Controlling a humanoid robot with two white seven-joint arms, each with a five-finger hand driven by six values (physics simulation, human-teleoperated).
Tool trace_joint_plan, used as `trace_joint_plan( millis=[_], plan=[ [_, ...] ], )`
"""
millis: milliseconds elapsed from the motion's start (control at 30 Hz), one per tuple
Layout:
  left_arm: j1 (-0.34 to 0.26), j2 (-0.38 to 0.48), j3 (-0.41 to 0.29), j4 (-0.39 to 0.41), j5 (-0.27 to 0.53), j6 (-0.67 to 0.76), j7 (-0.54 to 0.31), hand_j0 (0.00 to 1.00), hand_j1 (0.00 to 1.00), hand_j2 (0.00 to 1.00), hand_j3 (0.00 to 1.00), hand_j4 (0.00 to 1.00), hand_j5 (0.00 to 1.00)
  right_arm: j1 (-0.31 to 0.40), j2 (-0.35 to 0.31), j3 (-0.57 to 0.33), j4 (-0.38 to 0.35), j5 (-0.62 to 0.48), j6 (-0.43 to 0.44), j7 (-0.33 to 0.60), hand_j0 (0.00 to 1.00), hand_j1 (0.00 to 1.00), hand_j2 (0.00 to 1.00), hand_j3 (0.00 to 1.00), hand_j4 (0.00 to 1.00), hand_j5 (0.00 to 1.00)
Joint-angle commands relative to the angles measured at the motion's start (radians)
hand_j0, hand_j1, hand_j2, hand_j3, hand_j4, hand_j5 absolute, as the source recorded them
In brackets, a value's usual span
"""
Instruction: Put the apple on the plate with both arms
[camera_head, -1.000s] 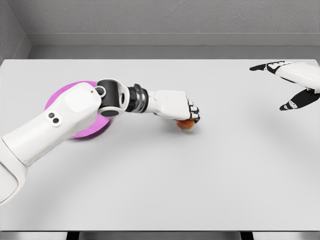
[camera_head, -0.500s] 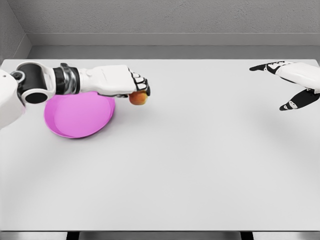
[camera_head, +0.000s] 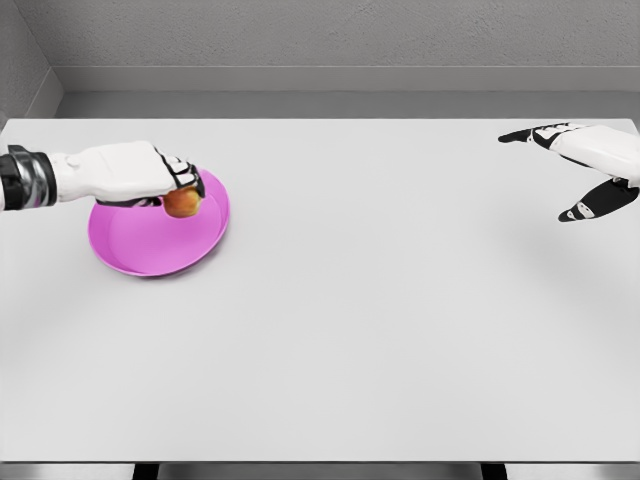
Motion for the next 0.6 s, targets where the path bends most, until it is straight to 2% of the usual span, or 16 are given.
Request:
trace_joint_plan(
  millis=[0,33,167,233,433,467,500,567],
  plan=[
    [0.0,0.0,0.004,0.015,-0.004,0.002,0.002,0.39,0.39,0.39,0.39,0.39,0.39,0.0,-0.001,0.0,0.0,-0.002,0.001,0.0,1.0,1.0,1.0,1.0,1.0,1.0],
    [0.0,0.0,0.004,0.015,-0.004,0.002,0.002,0.41,0.41,0.41,0.41,0.41,0.41,-0.002,-0.001,0.0,0.0,-0.002,0.001,0.0,1.0,1.0,1.0,1.0,1.0,1.0],
    [0.009,0.0,0.002,0.016,-0.008,0.002,0.001,0.7,0.7,0.7,0.7,0.7,0.7,-0.002,0.0,0.0,0.0,-0.002,0.001,0.0,1.0,1.0,1.0,1.0,1.0,1.0],
    [0.009,0.0,0.004,0.016,-0.016,0.002,0.002,1.0,1.0,1.0,1.0,1.0,1.0,-0.002,-0.001,0.0,0.0,-0.002,0.001,0.0,1.0,1.0,1.0,1.0,1.0,1.0],
    [0.009,0.0,0.021,0.024,-0.008,0.002,0.005,1.0,1.0,1.0,1.0,1.0,1.0,0.0,-0.001,0.0,0.0,-0.002,0.001,0.0,1.0,1.0,1.0,1.0,1.0,1.0],
    [0.012,0.003,0.039,0.025,0.01,0.002,0.01,1.0,1.0,1.0,1.0,1.0,1.0,0.0,-0.001,0.0,0.0,-0.002,0.001,0.0,1.0,1.0,1.0,1.0,1.0,1.0],
    [0.025,0.008,0.044,0.042,0.091,0.002,0.008,1.0,1.0,1.0,1.0,1.0,1.0,0.0,-0.001,0.0,0.0,-0.002,0.001,0.0,1.0,1.0,1.0,1.0,1.0,1.0],
    [0.025,0.008,0.054,0.094,0.159,0.002,0.008,1.0,1.0,1.0,1.0,1.0,1.0,-0.002,-0.001,0.0,0.0,-0.002,0.001,0.0,1.0,1.0,1.0,1.0,1.0,1.0]
  ],
)
